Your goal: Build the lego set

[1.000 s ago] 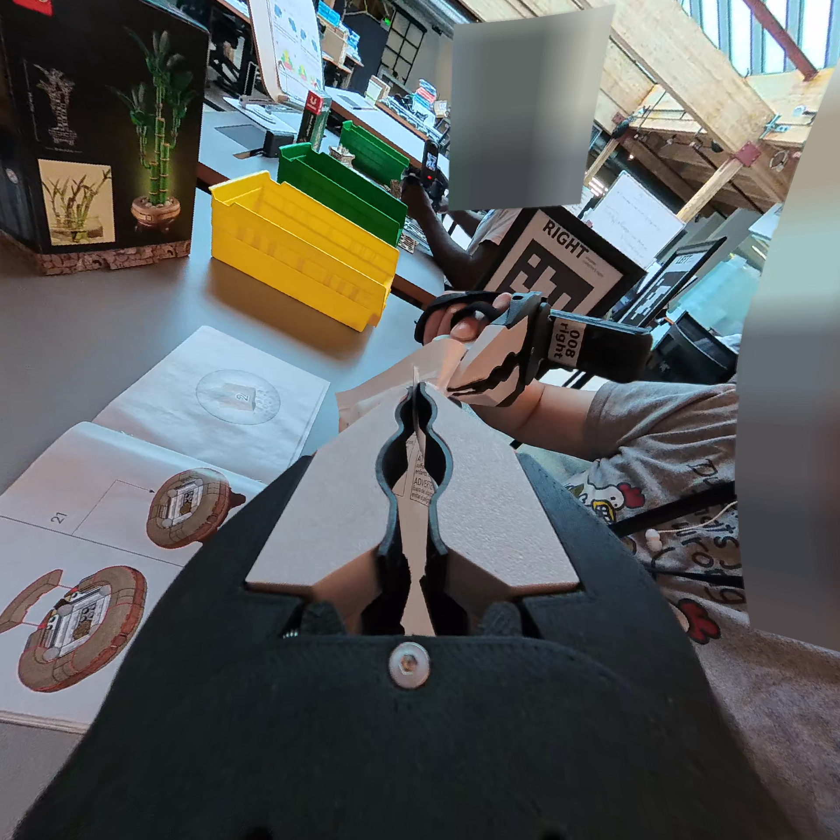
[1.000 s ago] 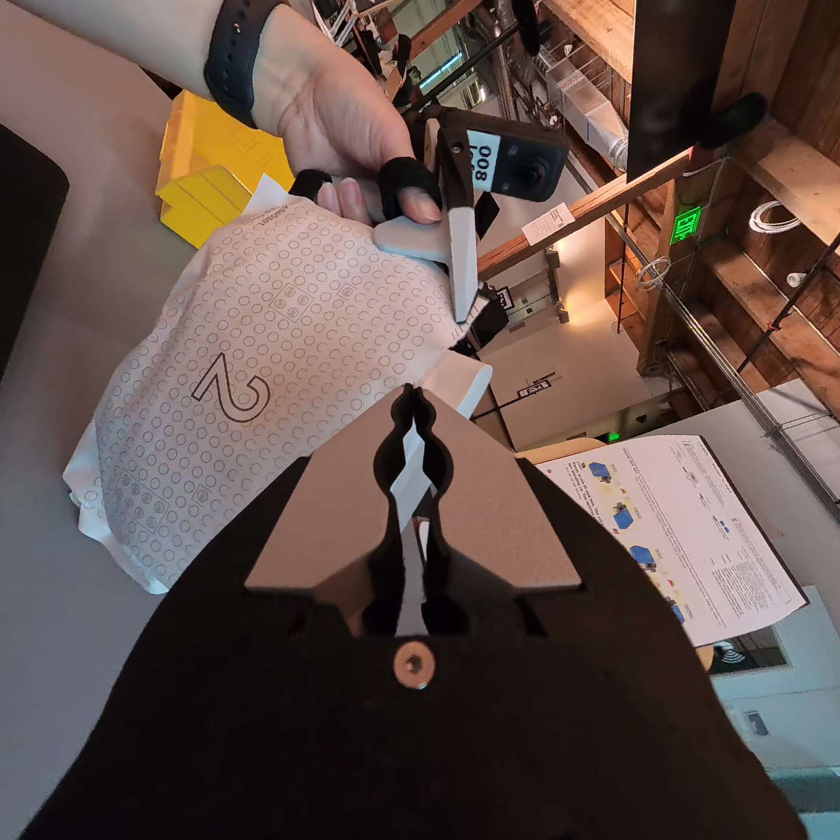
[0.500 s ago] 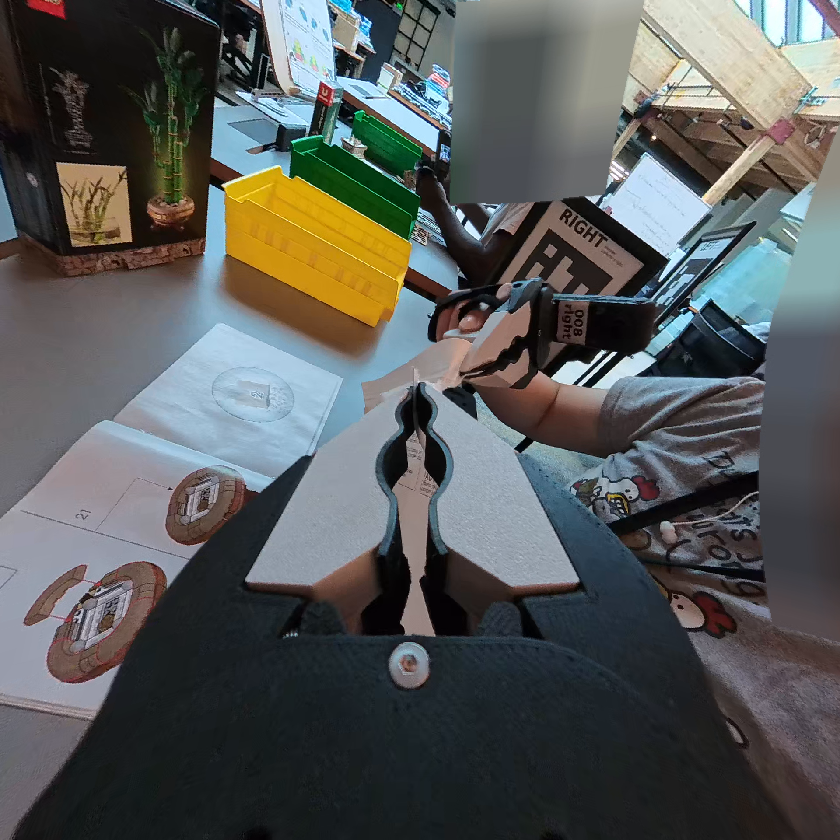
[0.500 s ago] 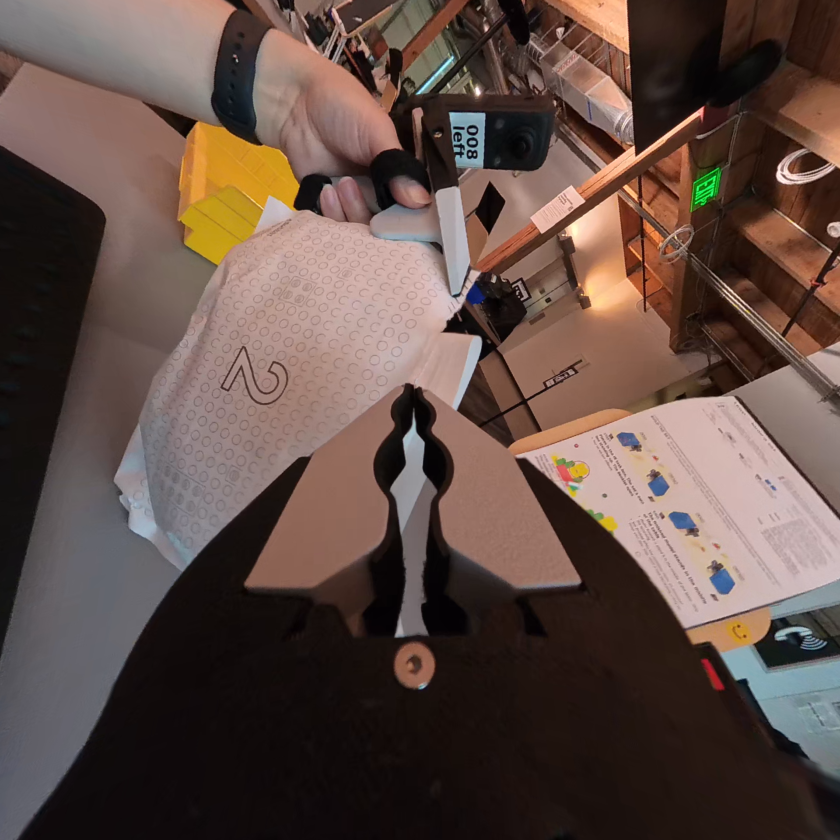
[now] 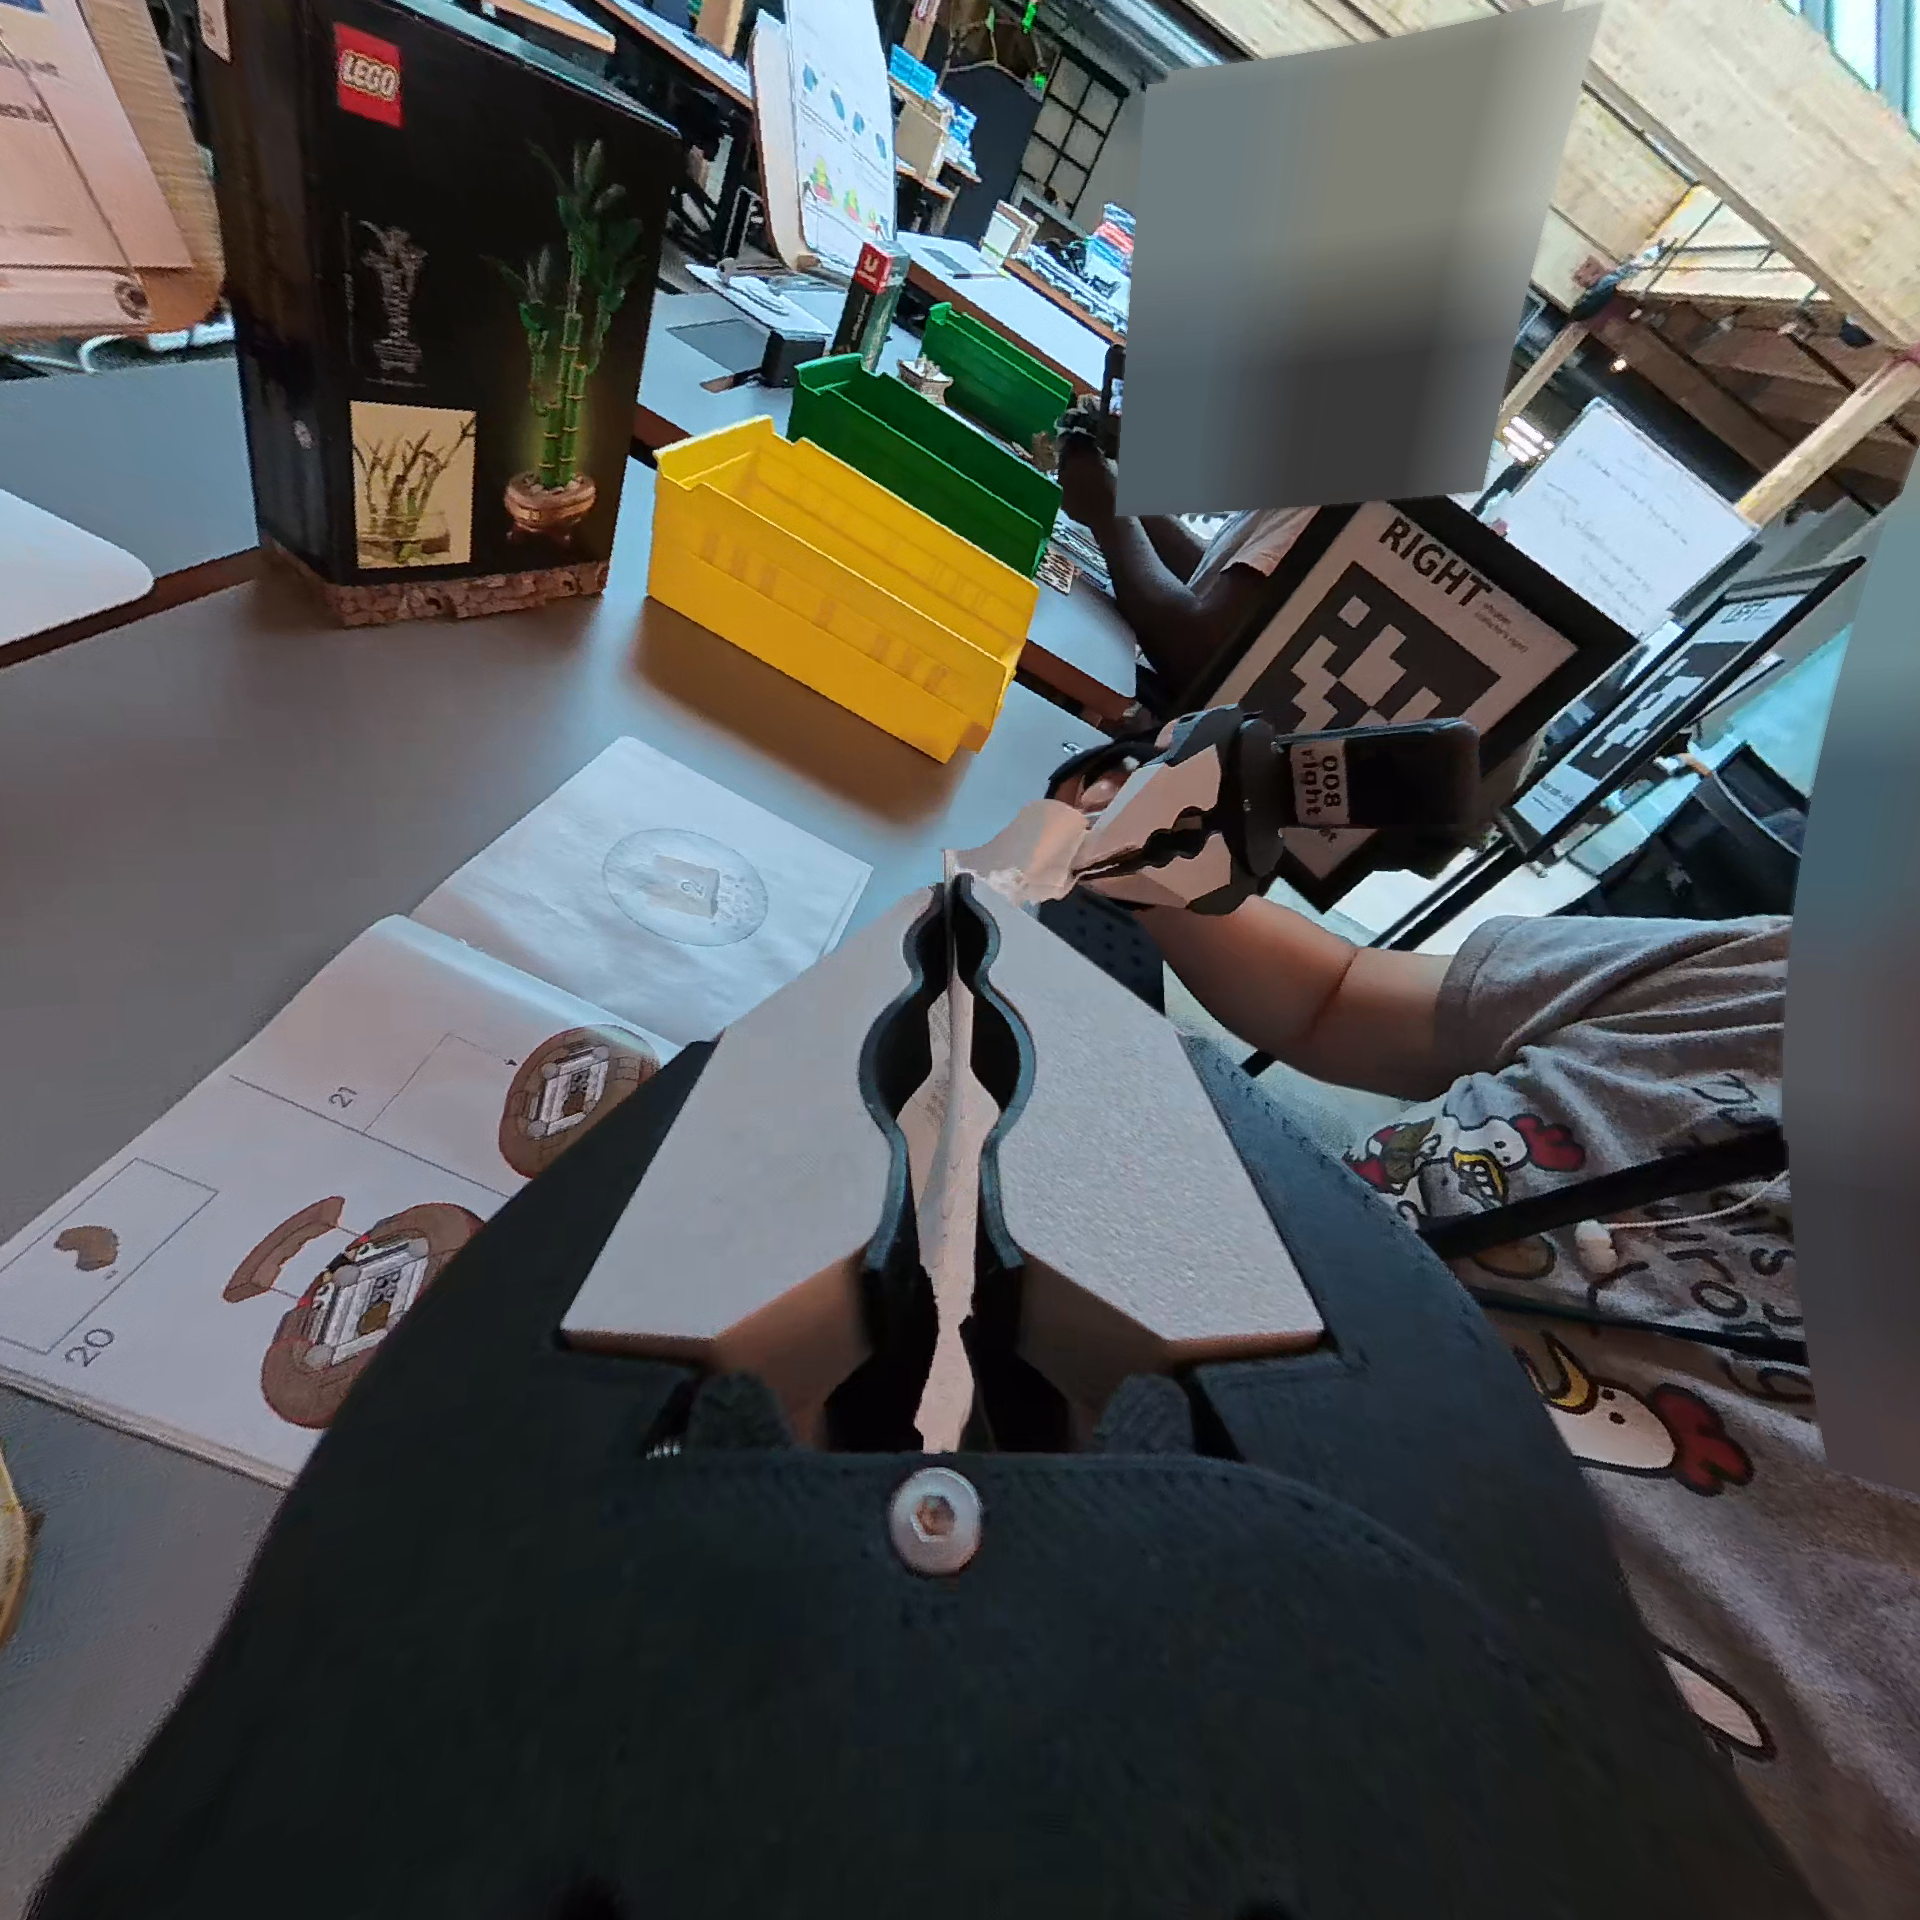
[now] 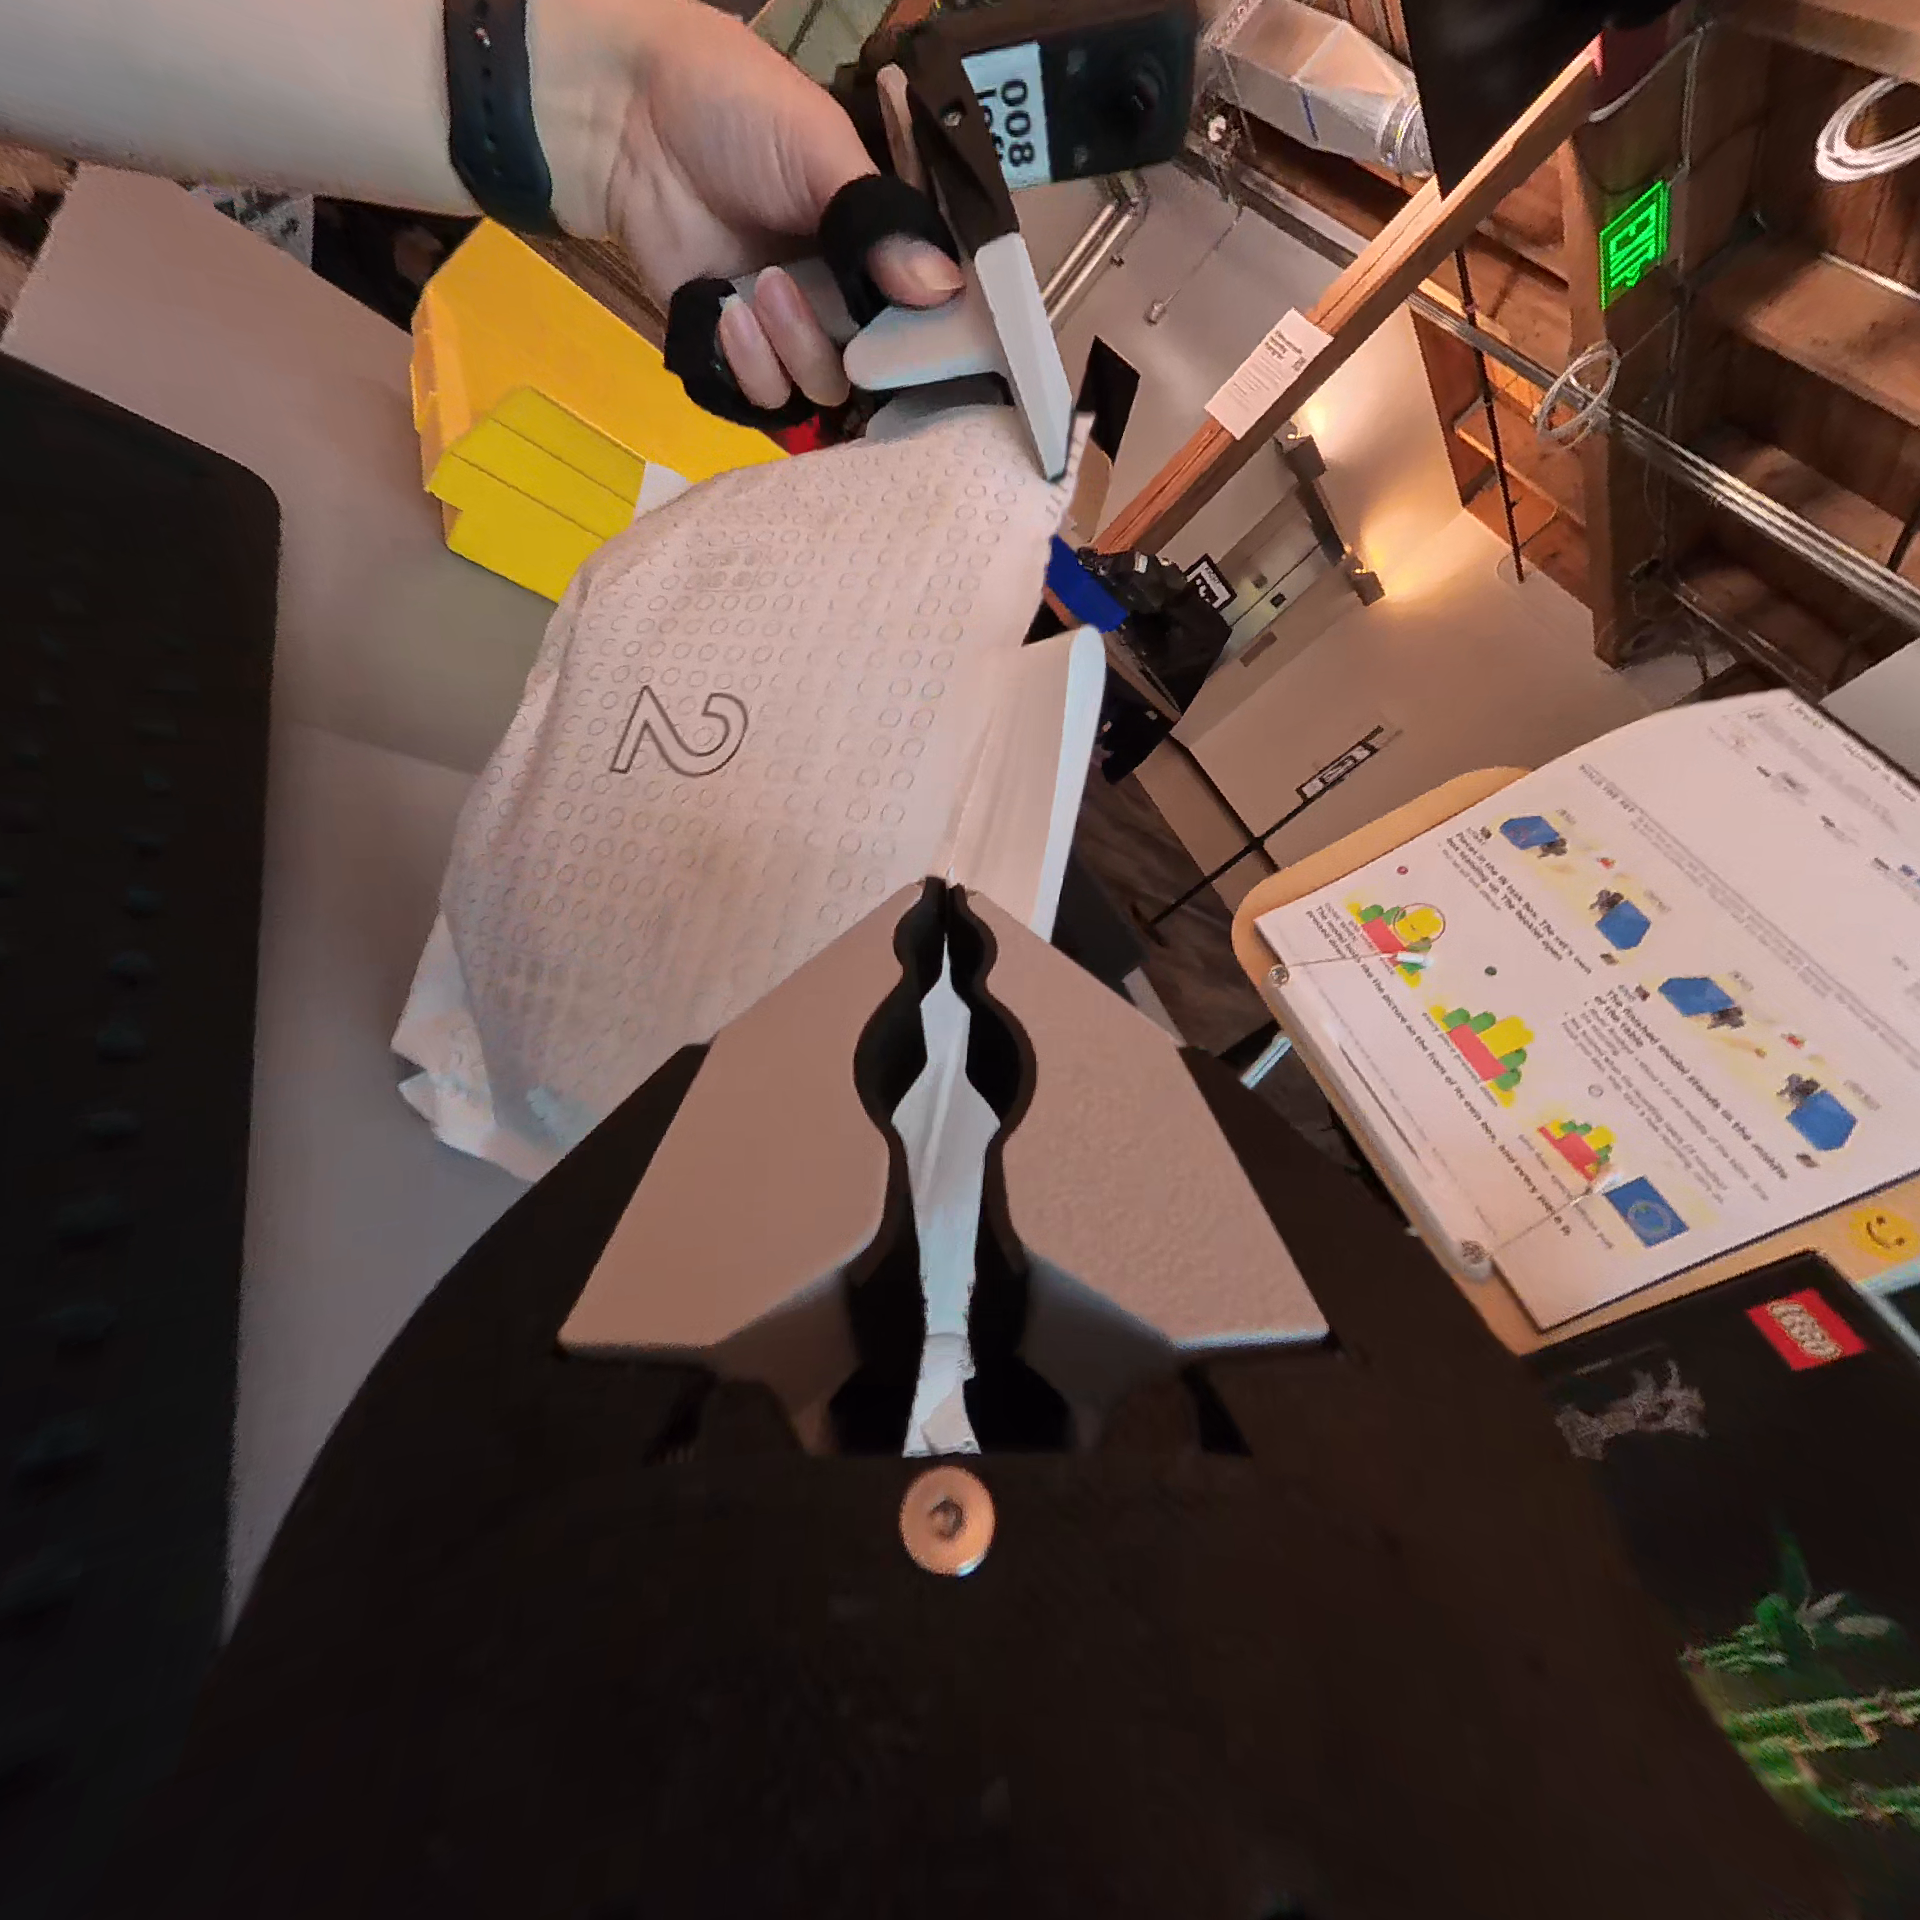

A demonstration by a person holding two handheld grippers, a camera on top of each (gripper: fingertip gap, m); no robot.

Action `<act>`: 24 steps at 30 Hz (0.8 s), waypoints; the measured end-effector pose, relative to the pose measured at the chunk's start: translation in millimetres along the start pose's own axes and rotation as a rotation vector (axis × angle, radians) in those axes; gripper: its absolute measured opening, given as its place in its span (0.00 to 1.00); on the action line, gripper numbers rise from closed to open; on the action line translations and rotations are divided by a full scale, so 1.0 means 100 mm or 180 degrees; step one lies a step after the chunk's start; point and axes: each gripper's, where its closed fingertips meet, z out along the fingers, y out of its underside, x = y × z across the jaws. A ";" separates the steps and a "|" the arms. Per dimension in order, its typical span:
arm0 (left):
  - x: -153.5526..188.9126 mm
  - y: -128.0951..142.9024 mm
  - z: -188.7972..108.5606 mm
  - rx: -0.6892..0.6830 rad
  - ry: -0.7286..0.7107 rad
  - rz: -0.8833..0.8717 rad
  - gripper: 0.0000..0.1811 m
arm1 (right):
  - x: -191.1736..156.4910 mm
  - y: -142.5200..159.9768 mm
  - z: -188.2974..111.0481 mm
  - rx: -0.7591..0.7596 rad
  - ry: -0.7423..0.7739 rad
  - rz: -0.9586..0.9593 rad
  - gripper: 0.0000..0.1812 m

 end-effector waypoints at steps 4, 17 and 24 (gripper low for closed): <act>-0.05 0.02 -0.04 0.0032 -0.0037 -0.0047 0.00 | -0.05 0.11 -0.09 -0.0042 0.0019 0.0124 0.00; -0.13 0.09 0.05 0.0017 -0.0137 -0.0102 0.00 | -0.17 0.24 -0.17 -0.0061 0.0101 0.0279 0.00; -0.20 0.06 -0.06 0.0175 -0.0161 -0.0193 0.00 | -0.18 0.33 -0.28 -0.0143 0.0105 0.0360 0.00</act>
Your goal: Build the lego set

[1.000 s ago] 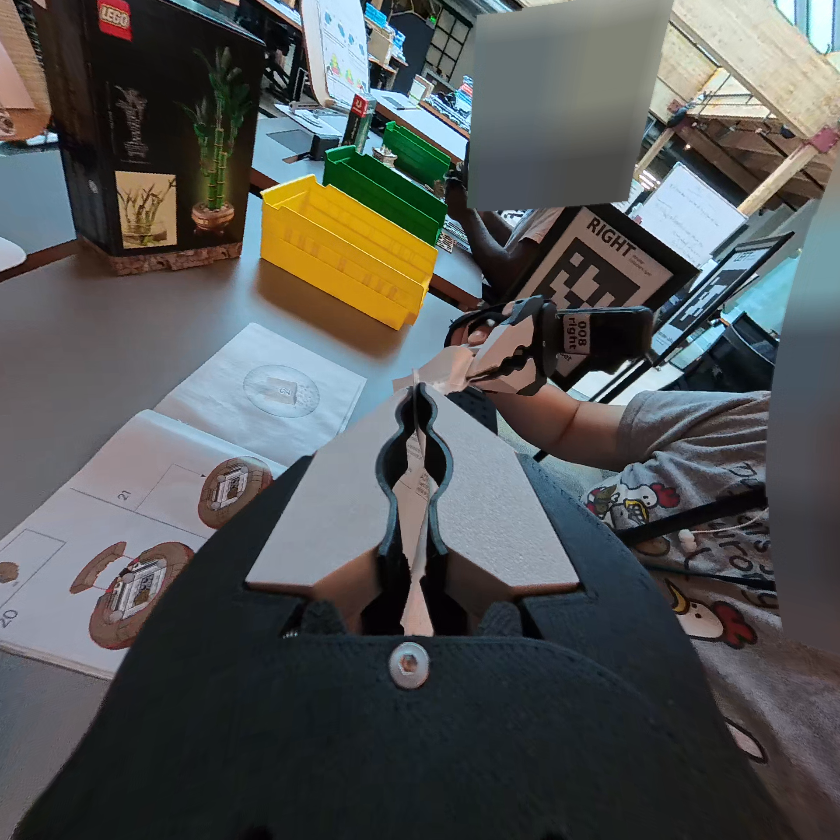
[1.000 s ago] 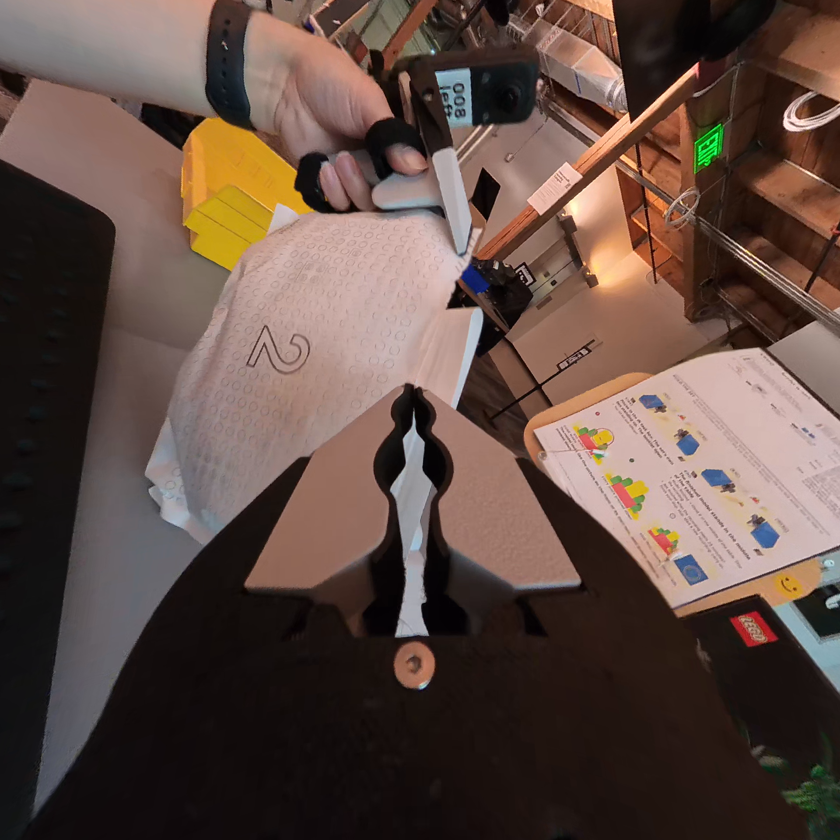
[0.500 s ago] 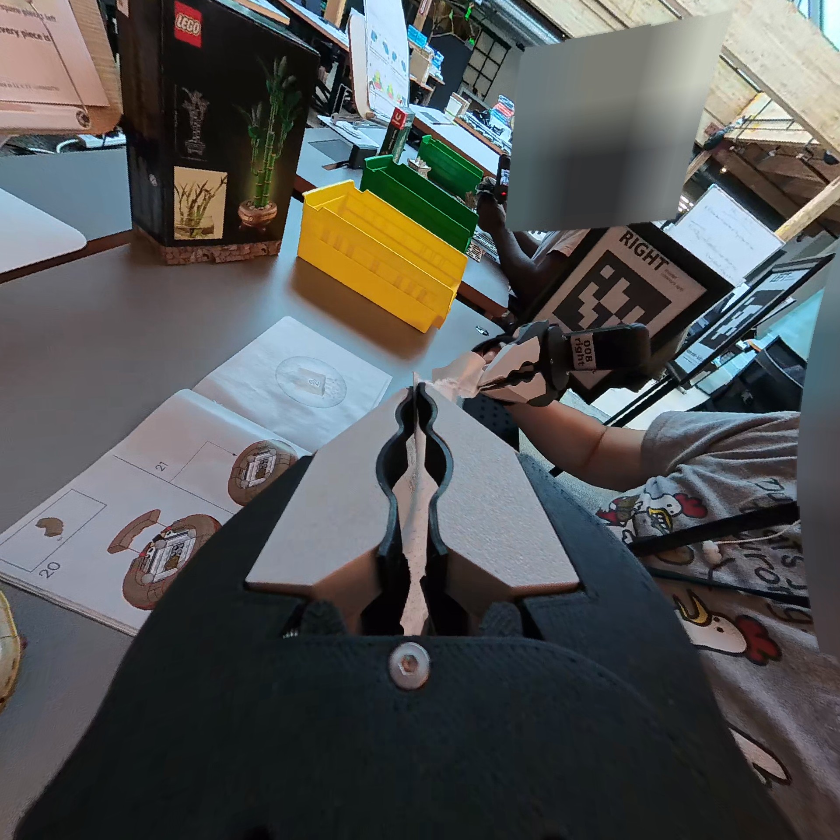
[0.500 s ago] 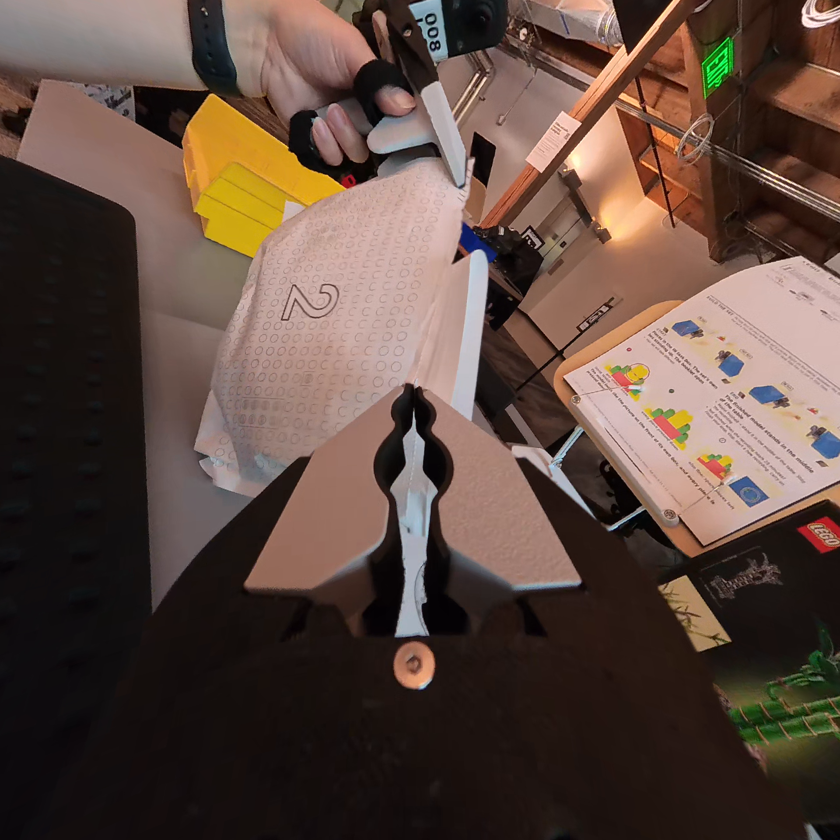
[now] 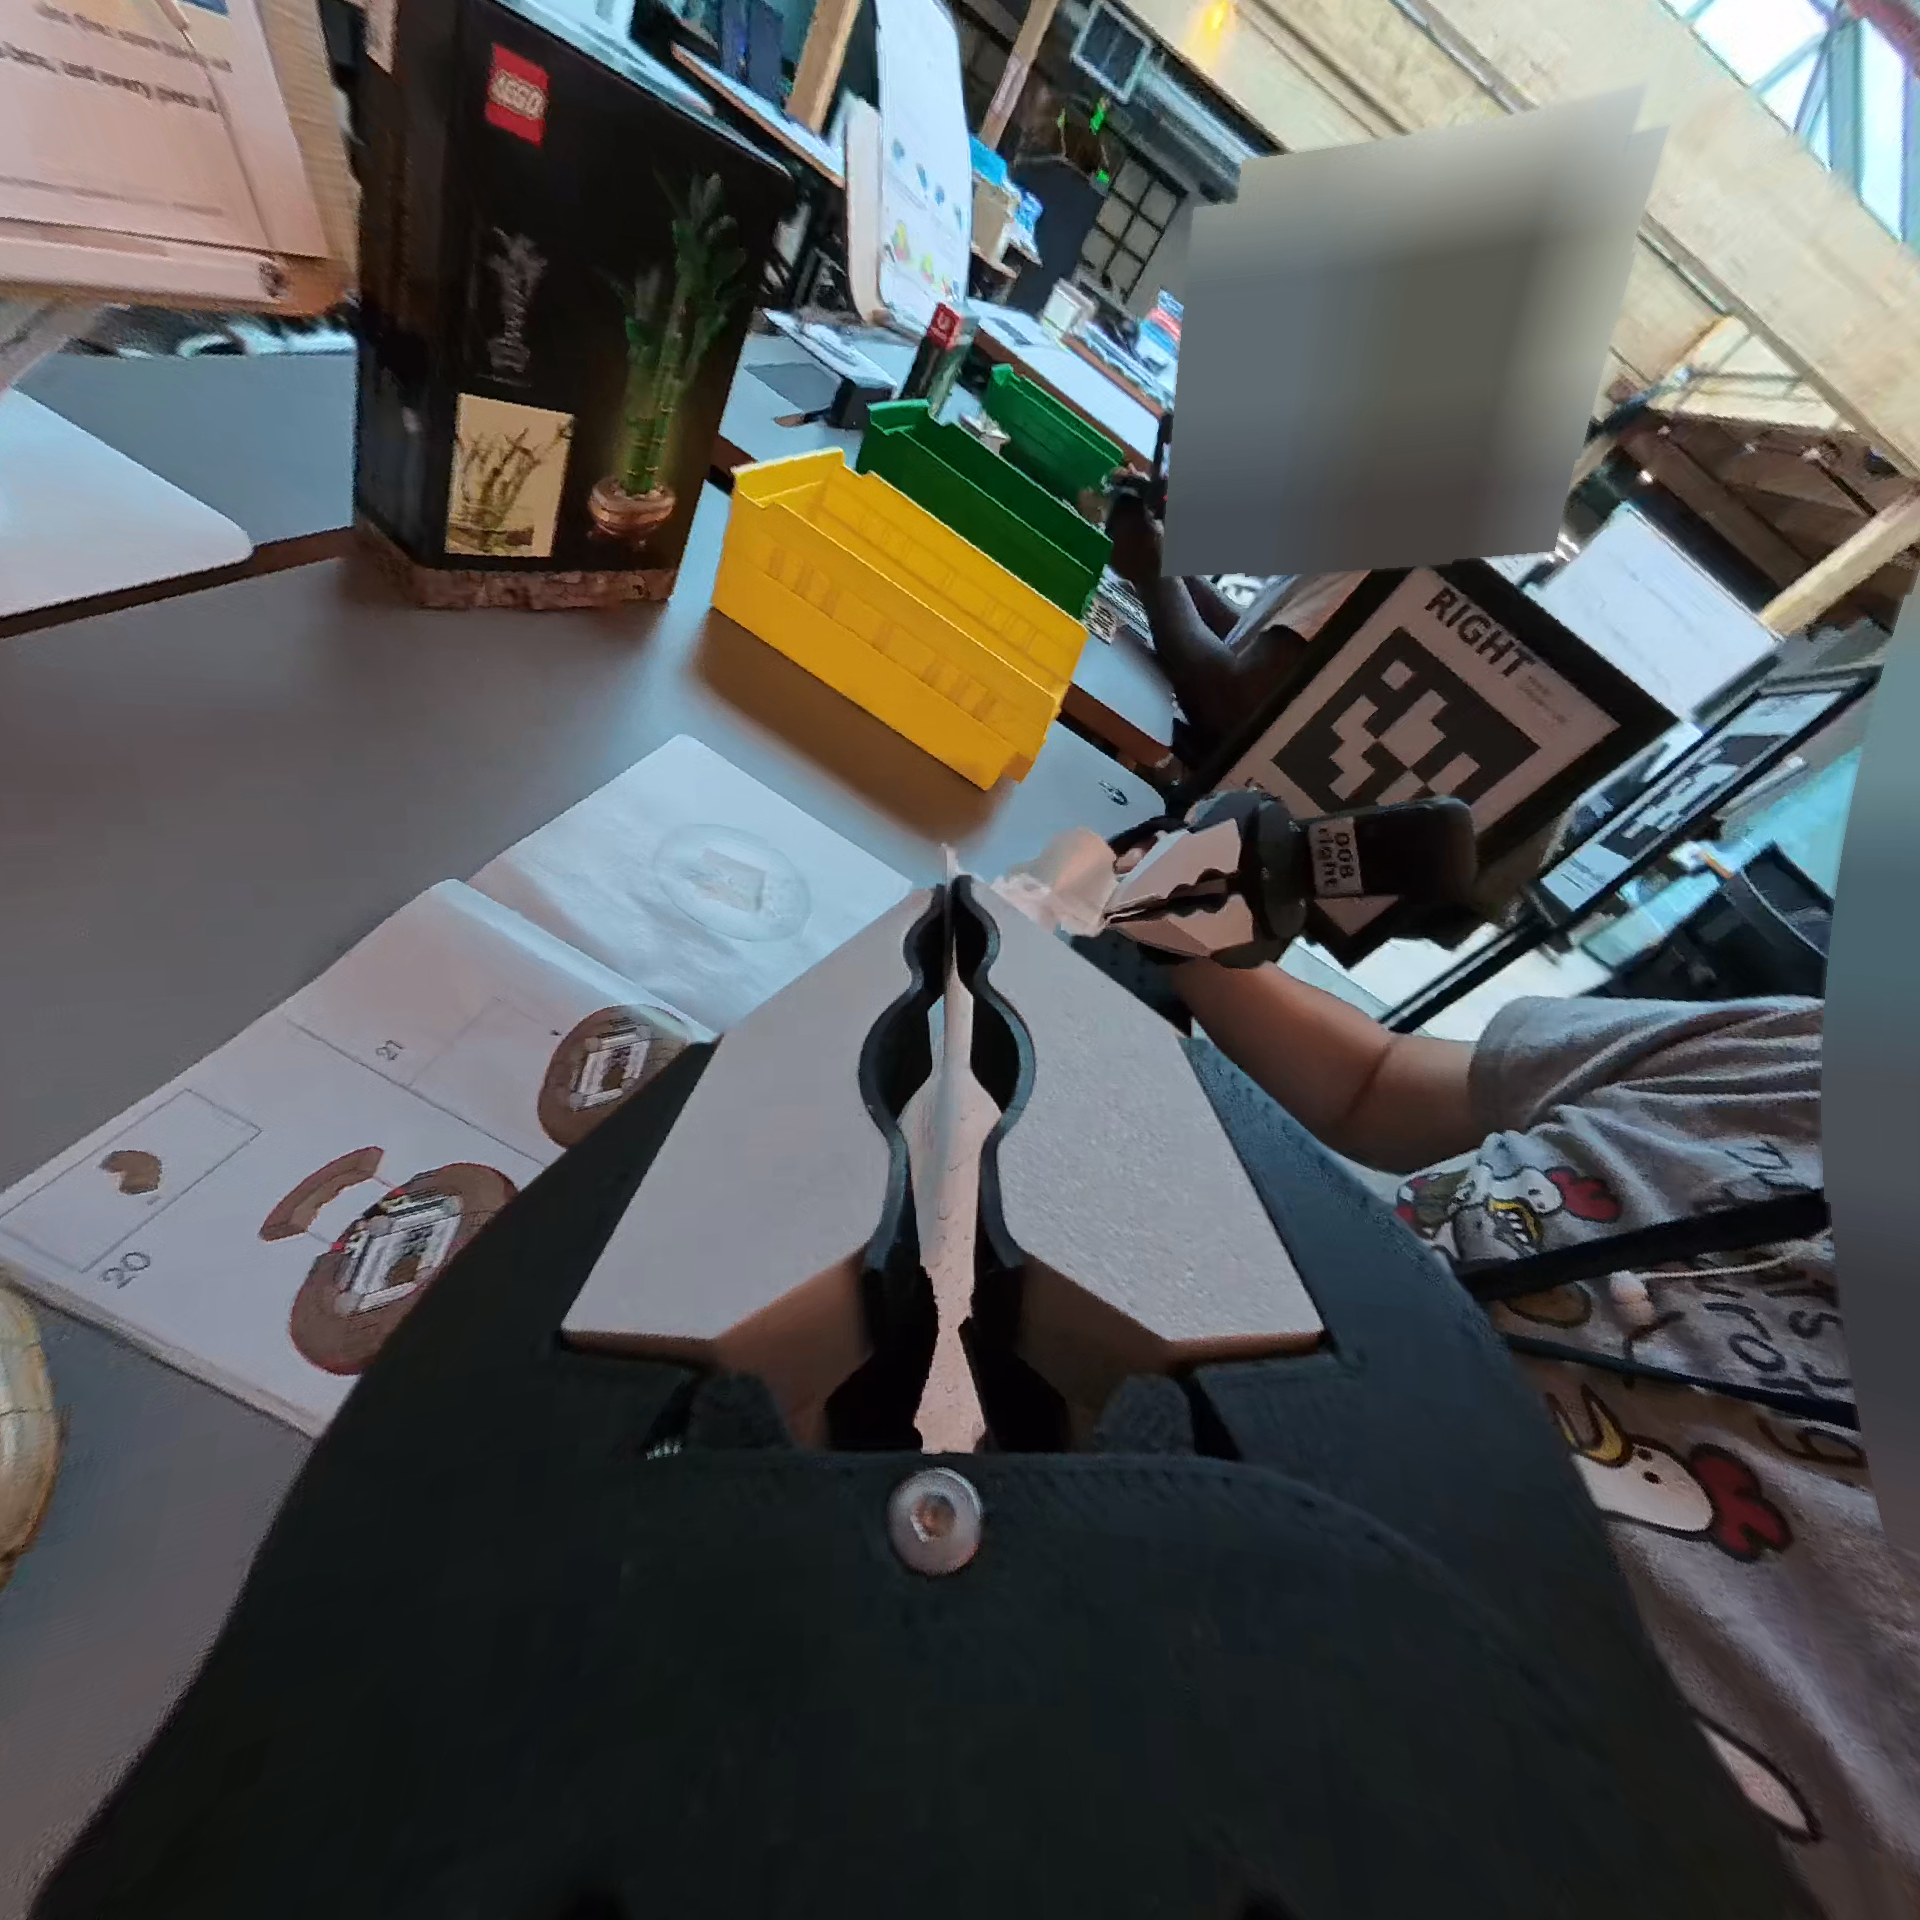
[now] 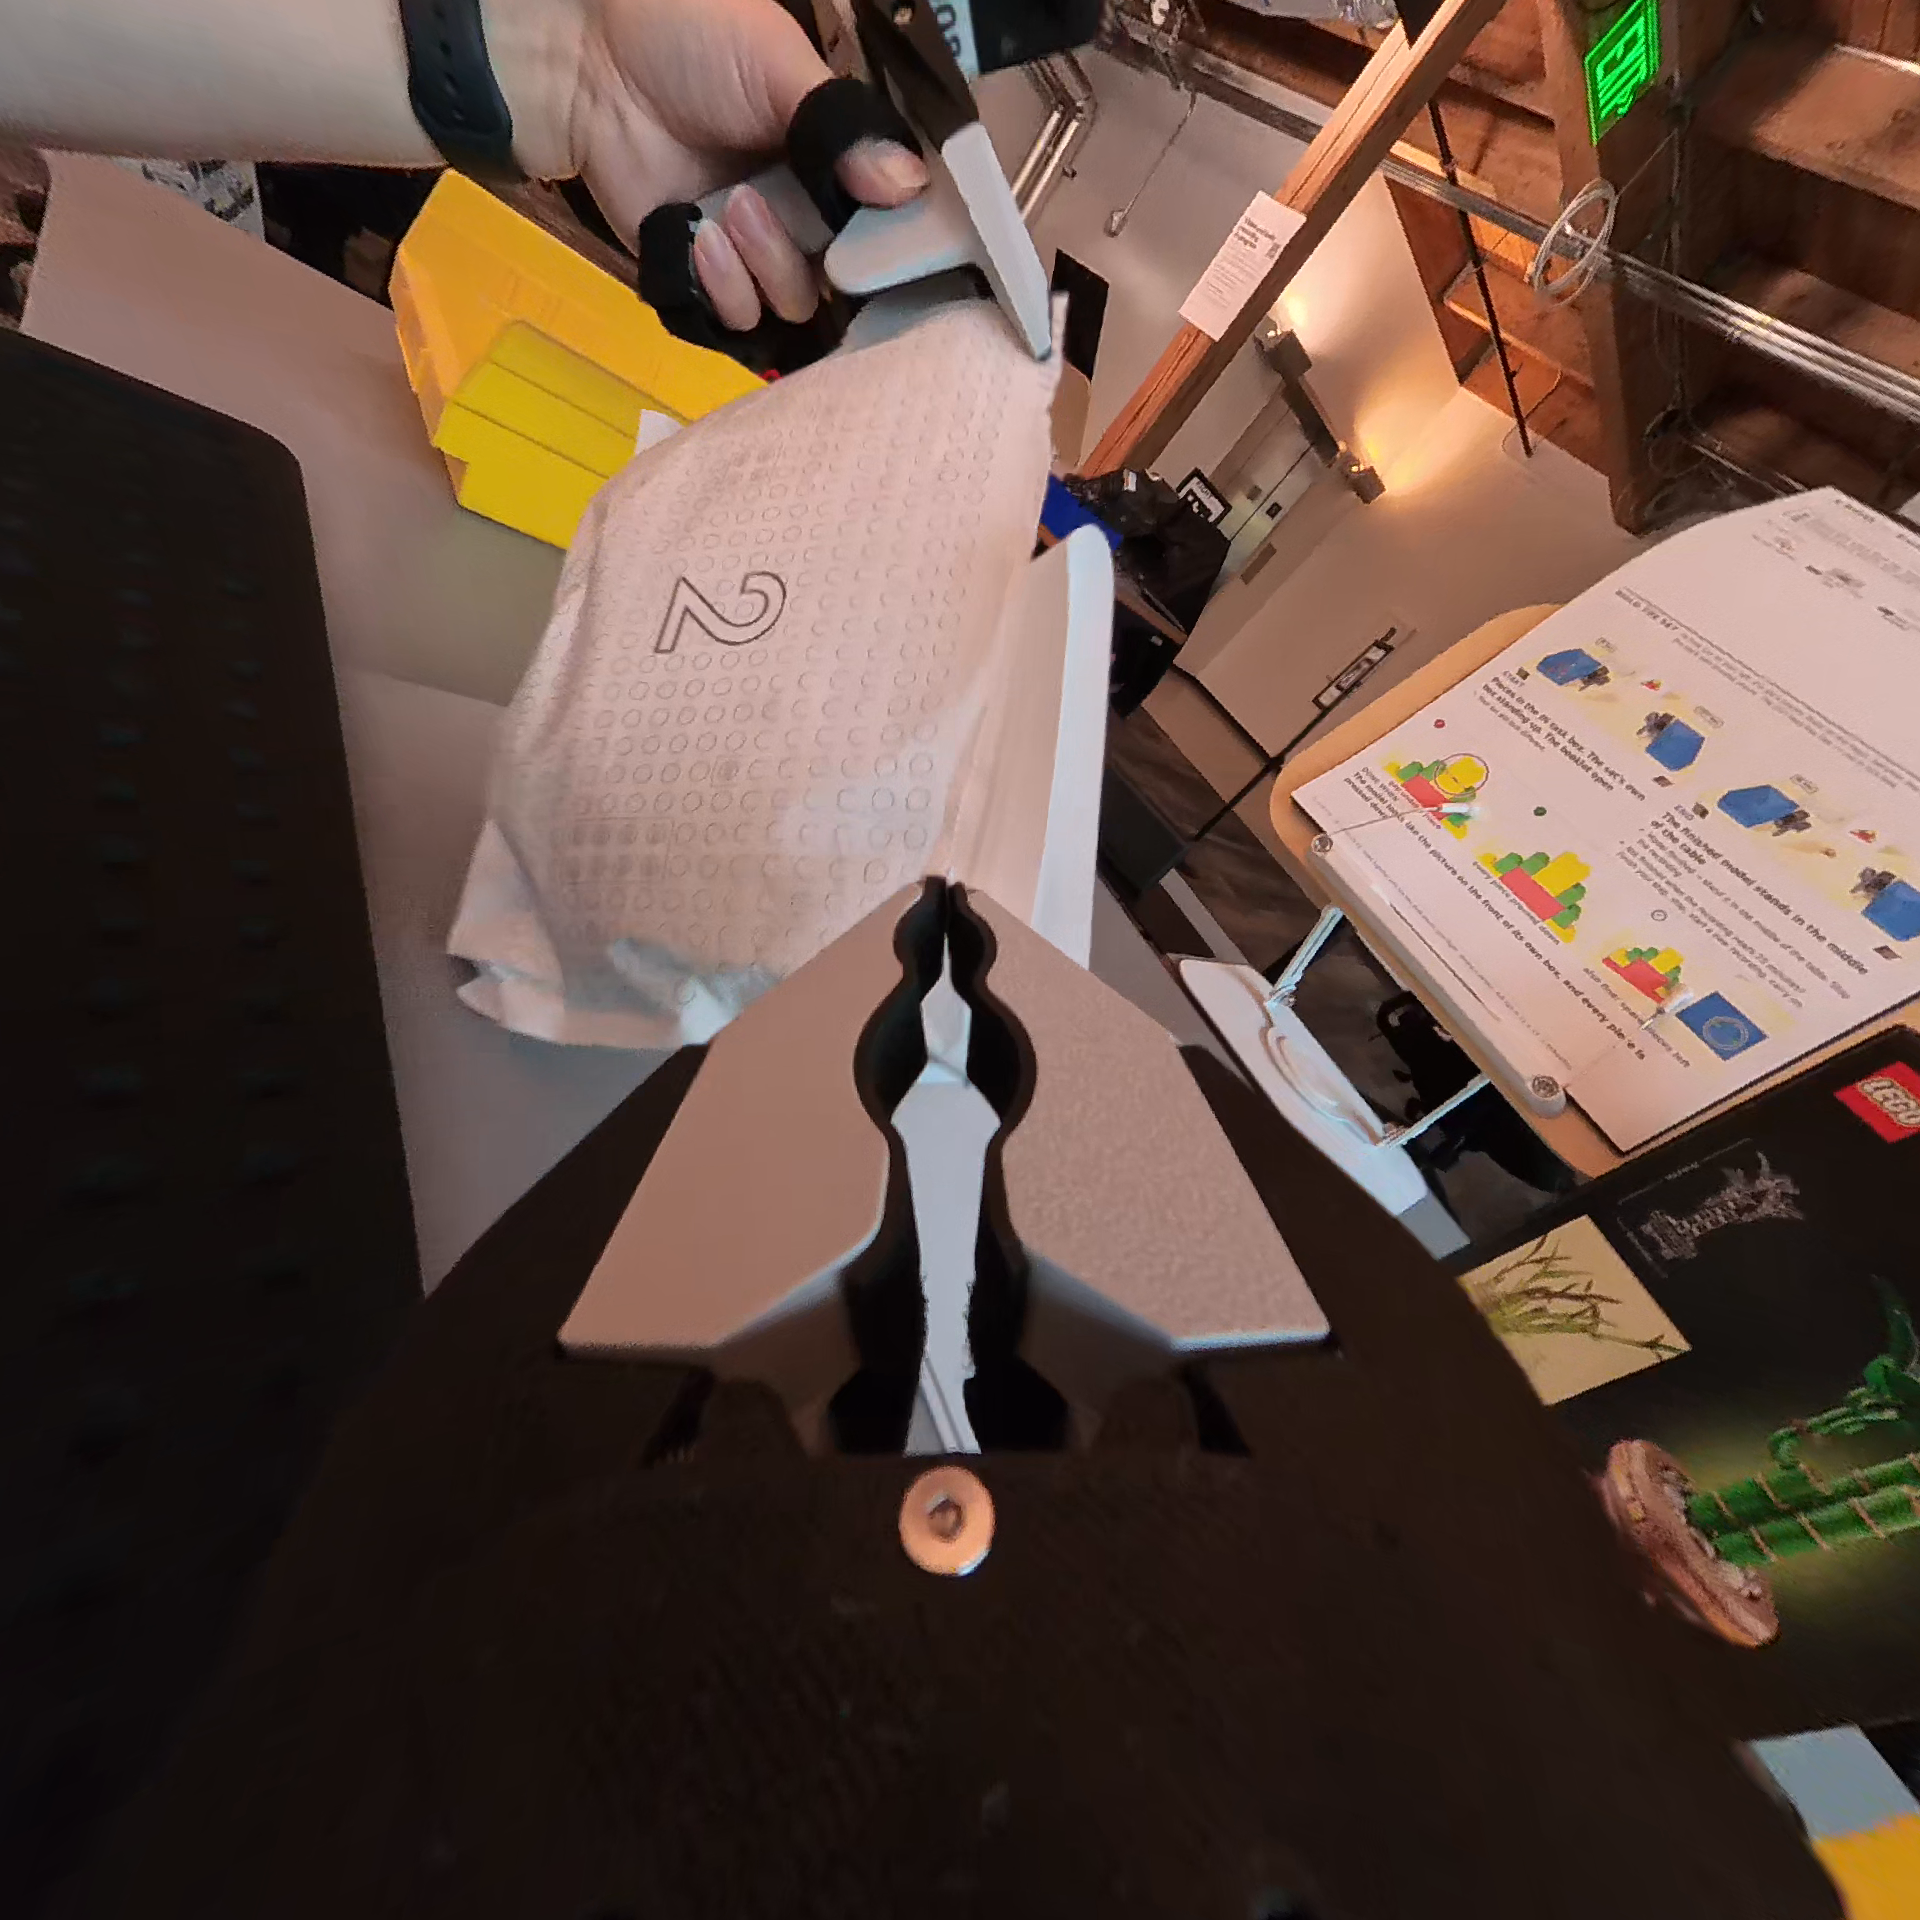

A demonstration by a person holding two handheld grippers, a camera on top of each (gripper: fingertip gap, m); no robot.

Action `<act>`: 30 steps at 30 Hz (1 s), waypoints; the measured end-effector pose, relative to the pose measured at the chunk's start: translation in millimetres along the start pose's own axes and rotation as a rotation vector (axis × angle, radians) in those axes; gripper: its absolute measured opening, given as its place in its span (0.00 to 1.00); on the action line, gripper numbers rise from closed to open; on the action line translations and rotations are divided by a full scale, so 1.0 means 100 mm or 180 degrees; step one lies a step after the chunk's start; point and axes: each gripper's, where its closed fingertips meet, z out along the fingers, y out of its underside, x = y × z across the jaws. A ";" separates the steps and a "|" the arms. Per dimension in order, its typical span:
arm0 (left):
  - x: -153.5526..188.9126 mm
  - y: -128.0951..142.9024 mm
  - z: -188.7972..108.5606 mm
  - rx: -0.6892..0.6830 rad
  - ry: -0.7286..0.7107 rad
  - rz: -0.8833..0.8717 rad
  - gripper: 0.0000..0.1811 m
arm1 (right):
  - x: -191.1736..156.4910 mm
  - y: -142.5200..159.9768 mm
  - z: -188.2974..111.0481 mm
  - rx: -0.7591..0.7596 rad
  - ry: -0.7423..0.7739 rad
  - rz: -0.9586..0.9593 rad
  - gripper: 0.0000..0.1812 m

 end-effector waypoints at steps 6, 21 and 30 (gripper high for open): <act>-0.07 0.08 -0.06 -0.0031 -0.0058 -0.0011 0.00 | -0.04 0.11 -0.10 -0.0094 -0.0040 0.0031 0.00; -0.08 0.16 -0.17 -0.0138 -0.0134 0.0072 0.00 | -0.06 0.06 -0.45 -0.0075 -0.0237 0.0456 0.00; -0.05 0.24 -0.16 -0.0161 -0.0051 0.0054 0.00 | -0.06 0.06 -0.55 -0.0082 -0.0317 0.0626 0.00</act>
